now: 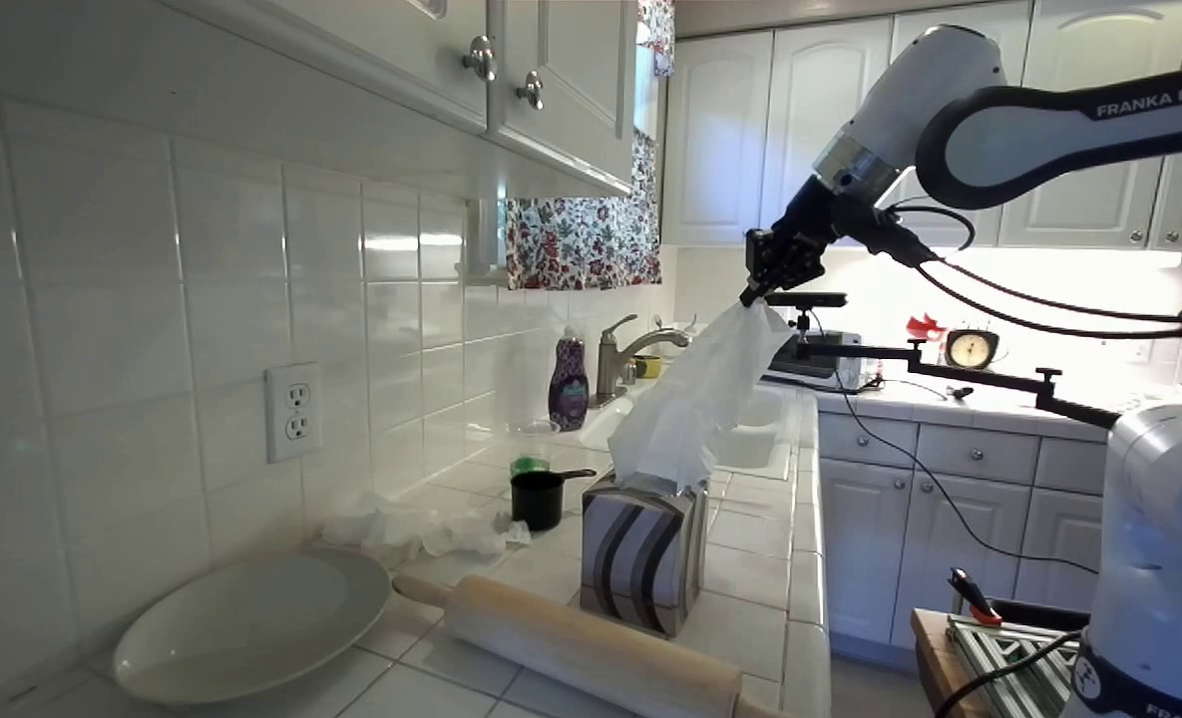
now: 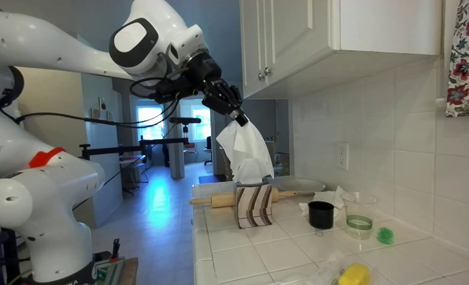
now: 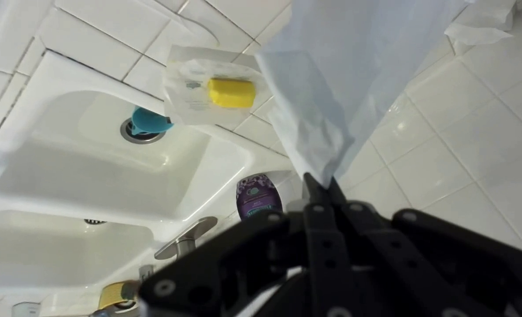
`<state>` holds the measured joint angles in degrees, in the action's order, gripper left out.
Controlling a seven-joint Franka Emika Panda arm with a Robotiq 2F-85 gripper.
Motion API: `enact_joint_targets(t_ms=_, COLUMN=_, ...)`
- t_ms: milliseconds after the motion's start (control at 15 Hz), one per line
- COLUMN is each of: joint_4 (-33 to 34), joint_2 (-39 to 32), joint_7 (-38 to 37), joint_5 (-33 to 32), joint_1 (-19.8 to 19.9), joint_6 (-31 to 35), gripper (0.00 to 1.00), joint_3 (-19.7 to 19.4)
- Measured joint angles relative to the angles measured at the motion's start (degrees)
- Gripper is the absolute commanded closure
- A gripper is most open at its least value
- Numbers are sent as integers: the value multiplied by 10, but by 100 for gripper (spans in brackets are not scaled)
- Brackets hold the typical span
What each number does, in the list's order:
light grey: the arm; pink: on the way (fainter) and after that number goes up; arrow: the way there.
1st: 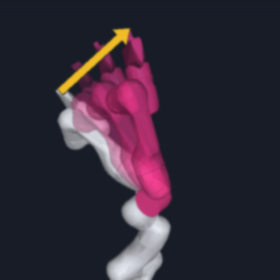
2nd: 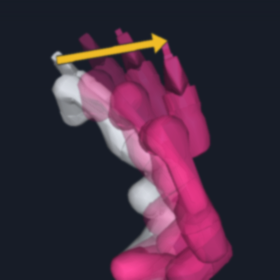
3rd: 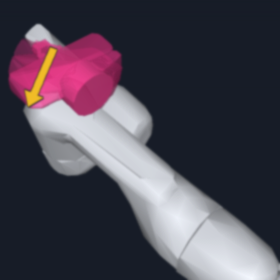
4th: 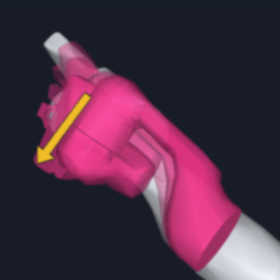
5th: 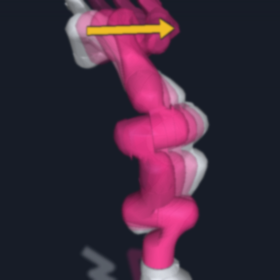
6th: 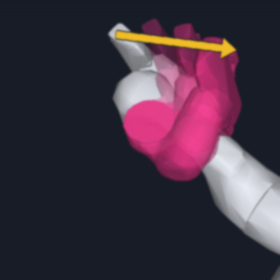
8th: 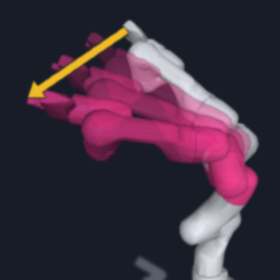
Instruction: Pick up the napkin from the box and put it on the counter
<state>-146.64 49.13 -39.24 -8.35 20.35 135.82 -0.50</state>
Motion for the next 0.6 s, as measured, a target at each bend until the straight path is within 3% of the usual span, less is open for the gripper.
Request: enact_joint_targets(t_ms=600, joint_4=0, joint_2=0, joint_7=0, joint_5=15, joint_1=19, joint_6=-7, gripper=100, joint_3=-30)
